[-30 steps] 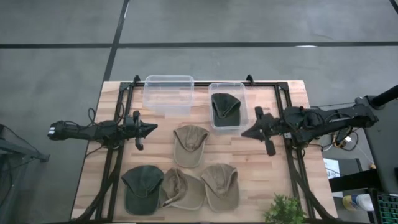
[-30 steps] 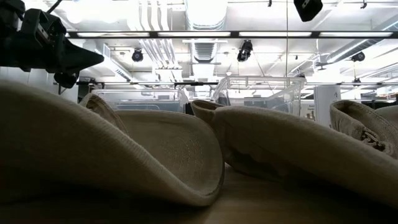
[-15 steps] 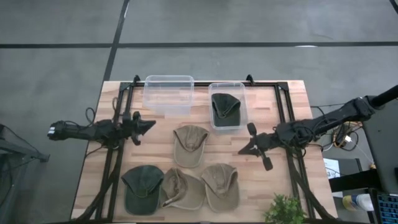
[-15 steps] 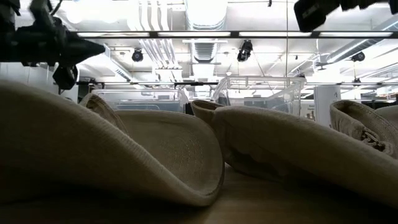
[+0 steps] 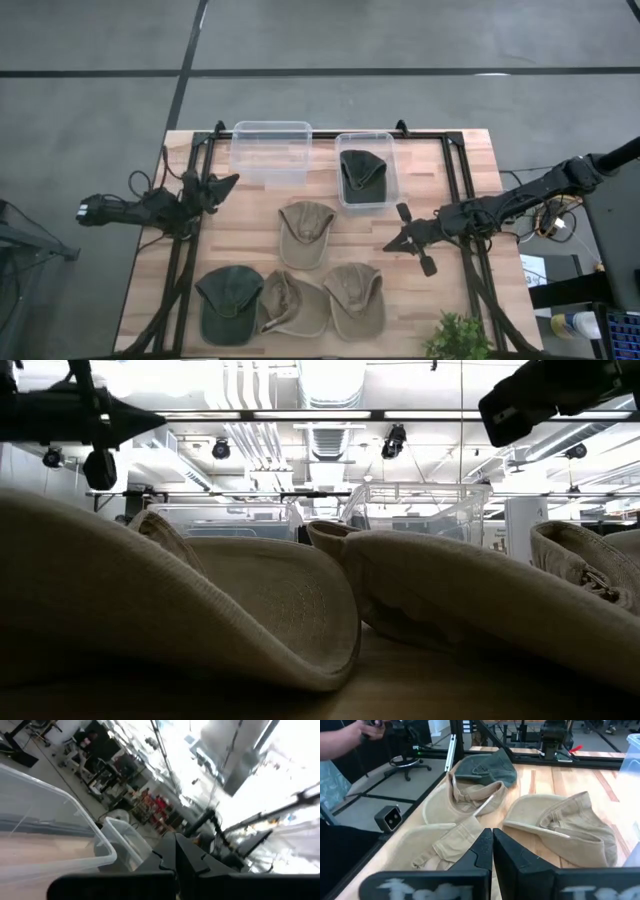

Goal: Pick & Place hat
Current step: Put the gray cap into the right transparent bin

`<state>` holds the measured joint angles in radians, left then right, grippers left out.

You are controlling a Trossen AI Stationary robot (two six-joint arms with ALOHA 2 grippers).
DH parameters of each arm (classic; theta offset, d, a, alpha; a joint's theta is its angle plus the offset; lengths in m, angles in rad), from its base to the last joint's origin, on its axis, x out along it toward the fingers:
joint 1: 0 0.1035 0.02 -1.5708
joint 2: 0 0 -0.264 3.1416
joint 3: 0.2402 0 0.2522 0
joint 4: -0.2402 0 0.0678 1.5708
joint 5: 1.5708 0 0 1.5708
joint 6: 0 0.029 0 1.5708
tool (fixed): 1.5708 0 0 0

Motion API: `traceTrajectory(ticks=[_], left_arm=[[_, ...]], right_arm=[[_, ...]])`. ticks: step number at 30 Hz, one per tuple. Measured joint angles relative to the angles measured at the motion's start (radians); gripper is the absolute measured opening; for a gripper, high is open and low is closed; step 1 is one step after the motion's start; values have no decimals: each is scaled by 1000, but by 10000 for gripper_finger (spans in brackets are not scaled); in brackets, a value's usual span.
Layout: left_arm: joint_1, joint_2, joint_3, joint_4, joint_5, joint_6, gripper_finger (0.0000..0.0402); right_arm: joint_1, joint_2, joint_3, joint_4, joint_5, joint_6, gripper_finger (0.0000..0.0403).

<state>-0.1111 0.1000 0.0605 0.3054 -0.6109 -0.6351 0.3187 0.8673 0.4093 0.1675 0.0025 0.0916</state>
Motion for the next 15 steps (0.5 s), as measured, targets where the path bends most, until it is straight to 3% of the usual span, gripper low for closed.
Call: traceTrajectory(ticks=[6, 11, 15], left_arm=[[-1, 130, 159, -199, 59, -51, 39], [-1, 314, 345, -418, 71, -122, 105], [-1, 497, 543, -690, 103, -212, 159]], right_arm=[[-1, -8, 4, 4, 0, -74, 8], [-1, -7, 8, 15, 0, -127, 9], [-1, -7, 8, 34, 1, -155, 9]])
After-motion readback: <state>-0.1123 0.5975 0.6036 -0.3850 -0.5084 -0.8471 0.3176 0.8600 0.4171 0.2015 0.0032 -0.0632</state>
